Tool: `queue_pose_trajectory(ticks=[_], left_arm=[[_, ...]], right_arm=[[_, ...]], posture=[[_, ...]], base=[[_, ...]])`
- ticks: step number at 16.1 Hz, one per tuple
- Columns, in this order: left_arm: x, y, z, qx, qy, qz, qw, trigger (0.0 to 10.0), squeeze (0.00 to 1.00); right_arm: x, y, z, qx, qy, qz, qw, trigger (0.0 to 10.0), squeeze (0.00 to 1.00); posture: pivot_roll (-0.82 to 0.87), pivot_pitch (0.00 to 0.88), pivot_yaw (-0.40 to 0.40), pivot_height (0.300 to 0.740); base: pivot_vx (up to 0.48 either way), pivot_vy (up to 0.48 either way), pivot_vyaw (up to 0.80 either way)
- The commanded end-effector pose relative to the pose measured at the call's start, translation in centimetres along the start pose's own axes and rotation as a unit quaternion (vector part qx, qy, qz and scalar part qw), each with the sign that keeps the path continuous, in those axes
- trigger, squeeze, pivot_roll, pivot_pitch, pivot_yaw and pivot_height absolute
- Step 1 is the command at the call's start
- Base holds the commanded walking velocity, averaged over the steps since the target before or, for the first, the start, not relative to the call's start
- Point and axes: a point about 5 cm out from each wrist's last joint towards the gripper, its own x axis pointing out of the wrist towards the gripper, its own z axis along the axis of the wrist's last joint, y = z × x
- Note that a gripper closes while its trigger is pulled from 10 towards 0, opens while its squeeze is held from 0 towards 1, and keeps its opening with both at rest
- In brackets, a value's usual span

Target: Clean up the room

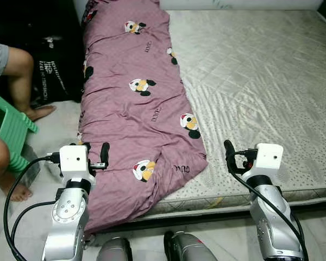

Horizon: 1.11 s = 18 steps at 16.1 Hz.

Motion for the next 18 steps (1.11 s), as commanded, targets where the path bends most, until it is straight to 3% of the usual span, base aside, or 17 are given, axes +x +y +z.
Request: queue_pose_trajectory(ticks=[1,12,18], left_arm=[[-0.43,0.37,0.19,0.003,-0.002,0.004,1.0,10.0,0.0],[-0.49,0.09,0.37,-0.012,0.003,0.021,1.0,10.0,0.0],[-0.22,-0.09,0.46,0.0,0.004,0.024,1.0,10.0,0.0]], right_arm=[[-0.28,0.07,0.07,0.007,0.003,0.009,1.0,10.0,0.0],[-0.39,0.24,0.11,0.014,0.007,0.022,1.0,10.0,0.0],[-0.16,0.28,0.2,0.013,0.007,0.023,1.0,10.0,0.0]], posture=[[-0.03,0.211,-0.015,0.74],[-0.03,0.218,-0.02,0.655],[-0.03,0.212,-0.024,0.645]], base=[[0.0,0.0,0.0],[0.0,0.0,0.0],[0.0,0.0,0.0]])
